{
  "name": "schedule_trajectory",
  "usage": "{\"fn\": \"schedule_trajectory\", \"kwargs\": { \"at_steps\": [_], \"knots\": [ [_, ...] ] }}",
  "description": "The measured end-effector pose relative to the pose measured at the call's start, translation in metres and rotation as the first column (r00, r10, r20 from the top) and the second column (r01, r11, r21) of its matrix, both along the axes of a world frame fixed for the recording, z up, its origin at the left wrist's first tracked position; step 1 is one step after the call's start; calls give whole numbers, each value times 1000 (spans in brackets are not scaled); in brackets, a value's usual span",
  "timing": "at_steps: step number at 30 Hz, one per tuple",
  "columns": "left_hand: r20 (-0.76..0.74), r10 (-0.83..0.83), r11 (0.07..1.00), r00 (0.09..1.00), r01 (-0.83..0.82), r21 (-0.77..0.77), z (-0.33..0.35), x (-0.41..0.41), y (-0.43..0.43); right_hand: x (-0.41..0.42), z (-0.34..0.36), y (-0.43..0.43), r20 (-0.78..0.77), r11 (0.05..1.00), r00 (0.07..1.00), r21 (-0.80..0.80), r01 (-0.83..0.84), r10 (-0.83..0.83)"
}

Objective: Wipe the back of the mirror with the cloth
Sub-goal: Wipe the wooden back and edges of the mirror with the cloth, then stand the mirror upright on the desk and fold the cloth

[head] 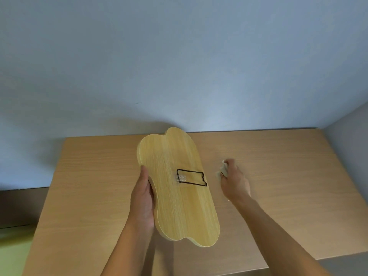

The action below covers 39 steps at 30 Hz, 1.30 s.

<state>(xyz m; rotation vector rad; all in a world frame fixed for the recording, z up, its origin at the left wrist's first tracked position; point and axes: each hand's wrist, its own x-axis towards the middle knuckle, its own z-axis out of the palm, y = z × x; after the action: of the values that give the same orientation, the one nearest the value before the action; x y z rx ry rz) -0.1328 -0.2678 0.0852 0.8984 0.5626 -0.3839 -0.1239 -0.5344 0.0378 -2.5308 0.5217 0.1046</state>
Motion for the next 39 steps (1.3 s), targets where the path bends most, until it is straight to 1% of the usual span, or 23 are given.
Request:
{"fn": "schedule_trajectory", "kwargs": {
  "at_steps": [1,2,4,5,8,11,14,17,21,24,27,31,33,39],
  "knots": [
    [31,-30,999,999,29,19,6,1,-4,0,5,-3,20,999,999,25,-40,40],
    [65,-59,997,996,56,47,10,3,-8,0,11,-5,5,995,996,50,-91,91],
    [101,-93,991,991,82,106,18,4,-16,2,24,-6,-73,975,976,108,-195,204],
    [98,-95,987,991,81,136,21,5,-20,3,29,-6,-106,958,955,112,-264,276],
    [90,-104,979,990,86,186,32,6,-36,11,43,-2,-210,879,857,18,-477,470],
    [118,-128,970,985,99,224,45,10,-58,25,48,3,-251,830,807,-28,-558,534],
    [129,-161,950,978,119,288,61,14,-83,36,48,-1,-242,817,793,-2,-577,560],
    [130,-191,921,973,132,365,77,16,-109,39,48,-17,-206,820,800,13,-573,563],
    [139,-236,852,962,137,505,84,18,-144,39,54,-45,-191,813,806,-60,-580,561],
    [162,-283,814,945,147,563,82,21,-172,38,59,-67,-196,812,808,-78,-578,556],
    [166,-335,760,927,162,629,84,23,-203,37,61,-86,-209,805,800,-84,-588,563],
    [125,-376,691,918,188,698,79,23,-245,33,55,-108,-188,825,812,-16,-565,553],
    [121,-395,651,911,185,736,76,24,-264,30,50,-120,-185,831,818,-12,-556,544],
    [70,-470,525,880,215,823,72,18,-303,27,40,-137,-250,845,823,-30,-534,511]
  ]
}}
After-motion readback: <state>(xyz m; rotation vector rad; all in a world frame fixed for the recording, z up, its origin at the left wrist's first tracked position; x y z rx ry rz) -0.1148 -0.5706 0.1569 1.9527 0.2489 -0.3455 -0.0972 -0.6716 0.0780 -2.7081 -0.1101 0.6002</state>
